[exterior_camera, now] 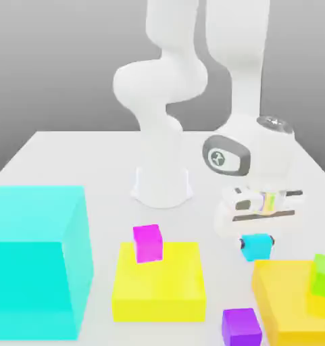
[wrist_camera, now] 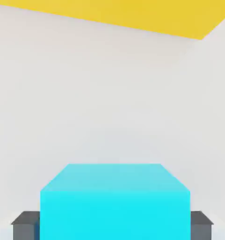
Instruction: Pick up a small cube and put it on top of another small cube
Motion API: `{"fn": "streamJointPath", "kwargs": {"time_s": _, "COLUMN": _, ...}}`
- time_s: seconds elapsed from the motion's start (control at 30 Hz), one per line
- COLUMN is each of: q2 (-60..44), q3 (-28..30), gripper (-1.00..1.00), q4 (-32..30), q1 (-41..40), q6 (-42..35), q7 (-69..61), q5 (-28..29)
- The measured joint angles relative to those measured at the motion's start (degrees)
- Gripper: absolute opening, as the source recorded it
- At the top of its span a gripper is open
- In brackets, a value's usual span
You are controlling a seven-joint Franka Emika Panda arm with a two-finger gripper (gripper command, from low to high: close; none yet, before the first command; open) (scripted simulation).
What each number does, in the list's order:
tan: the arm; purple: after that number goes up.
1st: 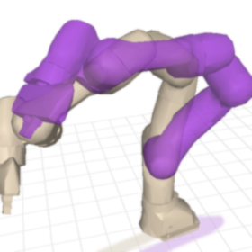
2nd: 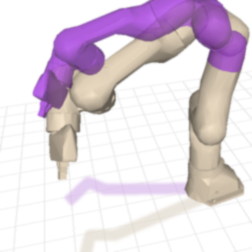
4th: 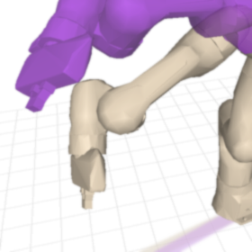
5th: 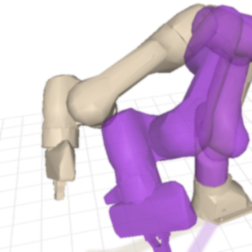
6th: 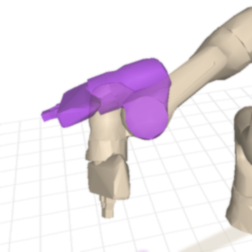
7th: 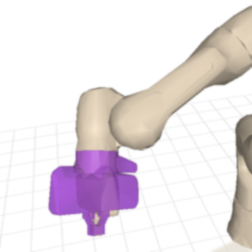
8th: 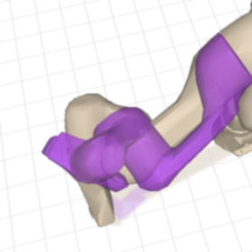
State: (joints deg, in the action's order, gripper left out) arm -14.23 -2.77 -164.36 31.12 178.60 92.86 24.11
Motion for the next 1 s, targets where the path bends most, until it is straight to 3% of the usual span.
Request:
{"fn": "streamJointPath", "kwargs": {"time_s": 0.07, "q2": -0.36, "q3": 0.67, "gripper": -1.00, "q4": 0.05, "q1": 0.60, "q6": 0.33, "q7": 0.18, "q5": 0.26}}
{"fn": "streamJointPath", "kwargs": {"time_s": 0.17, "q2": 1.99, "q3": -3.29, "gripper": -1.00, "q4": -0.29, "q1": -2.72, "q6": -1.66, "q7": -1.38, "q5": -1.98}}
{"fn": "streamJointPath", "kwargs": {"time_s": 0.37, "q2": 9.55, "q3": -13.82, "gripper": -1.00, "q4": -1.92, "q1": -9.63, "q6": -7.35, "q7": -11.21, "q5": -15.57}}
{"fn": "streamJointPath", "kwargs": {"time_s": 0.57, "q2": 16.84, "q3": -14.75, "gripper": -1.00, "q4": -3.47, "q1": -7.39, "q6": -13.15, "q7": -19.88, "q5": -27.12}}
{"fn": "streamJointPath", "kwargs": {"time_s": 1.0, "q2": 12.72, "q3": -12.12, "gripper": -1.00, "q4": 21.67, "q1": -9.08, "q6": -34.47, "q7": -31.41, "q5": -25.27}}
